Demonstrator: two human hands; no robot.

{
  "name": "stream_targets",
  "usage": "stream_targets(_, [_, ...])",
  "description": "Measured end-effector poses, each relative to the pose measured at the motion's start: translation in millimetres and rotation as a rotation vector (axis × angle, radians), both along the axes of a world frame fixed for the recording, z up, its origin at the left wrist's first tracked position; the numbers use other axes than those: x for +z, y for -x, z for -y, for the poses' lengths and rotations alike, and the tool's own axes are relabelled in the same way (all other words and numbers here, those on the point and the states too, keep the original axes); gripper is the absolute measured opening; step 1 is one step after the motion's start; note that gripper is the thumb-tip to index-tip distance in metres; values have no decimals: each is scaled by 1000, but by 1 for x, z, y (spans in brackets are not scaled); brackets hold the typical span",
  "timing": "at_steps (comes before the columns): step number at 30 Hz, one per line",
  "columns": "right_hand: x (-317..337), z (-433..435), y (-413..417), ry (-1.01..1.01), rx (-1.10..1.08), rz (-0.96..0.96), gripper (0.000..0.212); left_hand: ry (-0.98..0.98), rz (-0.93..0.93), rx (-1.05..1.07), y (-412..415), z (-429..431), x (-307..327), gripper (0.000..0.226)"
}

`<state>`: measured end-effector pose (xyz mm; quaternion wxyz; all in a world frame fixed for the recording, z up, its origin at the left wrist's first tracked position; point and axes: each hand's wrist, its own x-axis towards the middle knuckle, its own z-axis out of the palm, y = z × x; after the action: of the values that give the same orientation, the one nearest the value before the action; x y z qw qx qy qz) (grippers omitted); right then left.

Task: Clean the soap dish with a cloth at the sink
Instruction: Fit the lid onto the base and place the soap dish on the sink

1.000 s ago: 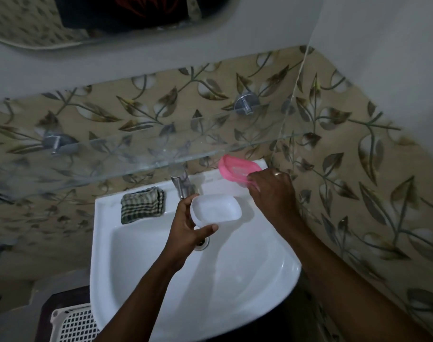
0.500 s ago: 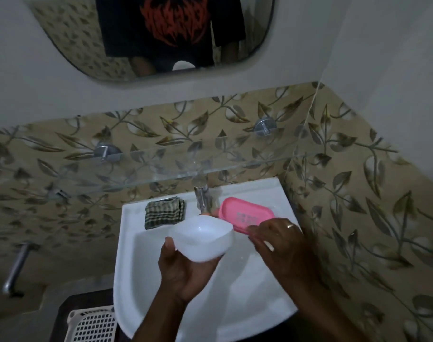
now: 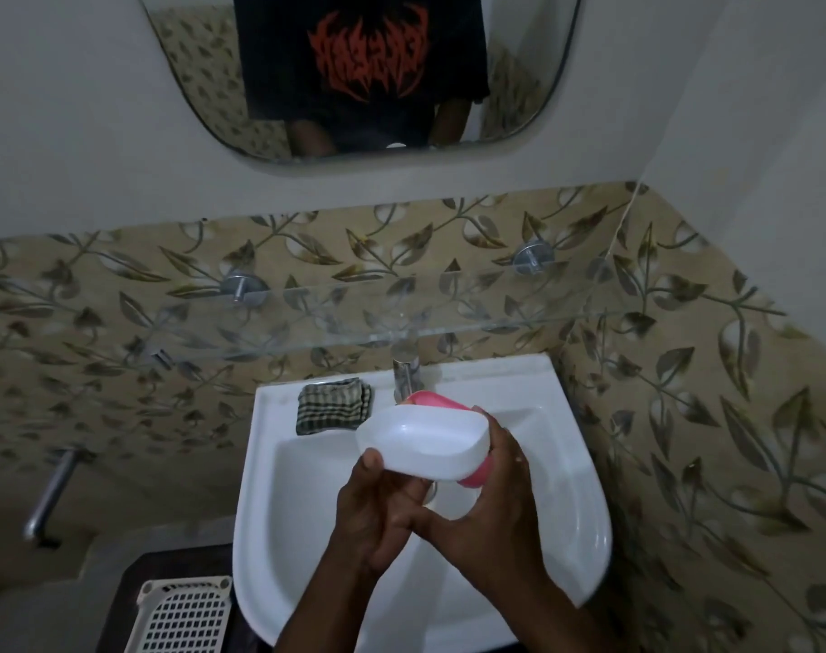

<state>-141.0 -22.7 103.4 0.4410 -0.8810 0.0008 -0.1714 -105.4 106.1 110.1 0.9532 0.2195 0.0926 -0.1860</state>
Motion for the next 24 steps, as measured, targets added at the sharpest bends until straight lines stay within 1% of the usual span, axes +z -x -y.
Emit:
stream_targets(1, [1, -4, -1, -71, 4, -15, 117, -3, 14, -3, 1, -1, 0, 109])
stream_targets(2, [4, -8, -3, -163, -4, -35, 117, -6, 36, -11, 1, -3, -1, 105])
stream_targets(5, [17, -14, -9, -464, -30, -58, 99, -95, 118, -29, -1, -5, -4, 89])
stream_targets(6, [19, -13, -13, -531, -36, -30, 97, -119, 147, -24, -2, -5, -4, 90])
stream_targets(8, [21, -5, -21, -587, -38, 45, 101, -154, 176, -8, -6, -7, -4, 100])
stream_targets(9, [22, 2, -25, -603, -25, 70, 103, -182, 175, 4, -9, -9, -3, 100])
stream_targets(10, [25, 10, -29, -612, 1, 78, 105, -222, 168, 22, -12, -11, -5, 94])
stream_targets(12, [35, 32, -37, -556, 71, 77, 98, -306, 162, 53, -17, -16, -9, 81])
stream_targets(14, [46, 52, -45, -356, 113, 49, 85, -370, 155, 68, -21, -19, -14, 68])
stream_targets(16, [51, 63, -51, -153, 143, -33, 86, -439, 159, 74, -25, -19, -15, 52])
stream_targets(18, [48, 64, -57, -10, 193, -129, 93, -492, 170, 69, -27, -15, -9, 57])
stream_targets(21, [38, 56, -61, 74, 236, -246, 94, -527, 156, 66, -30, -9, -3, 69])
stream_targets(22, [35, 54, -63, 90, 240, -265, 91, -533, 123, 76, -30, -7, -2, 69])
stream_targets(24, [30, 50, -68, 134, 252, -270, 86, -556, 81, 82, -31, -5, -2, 59])
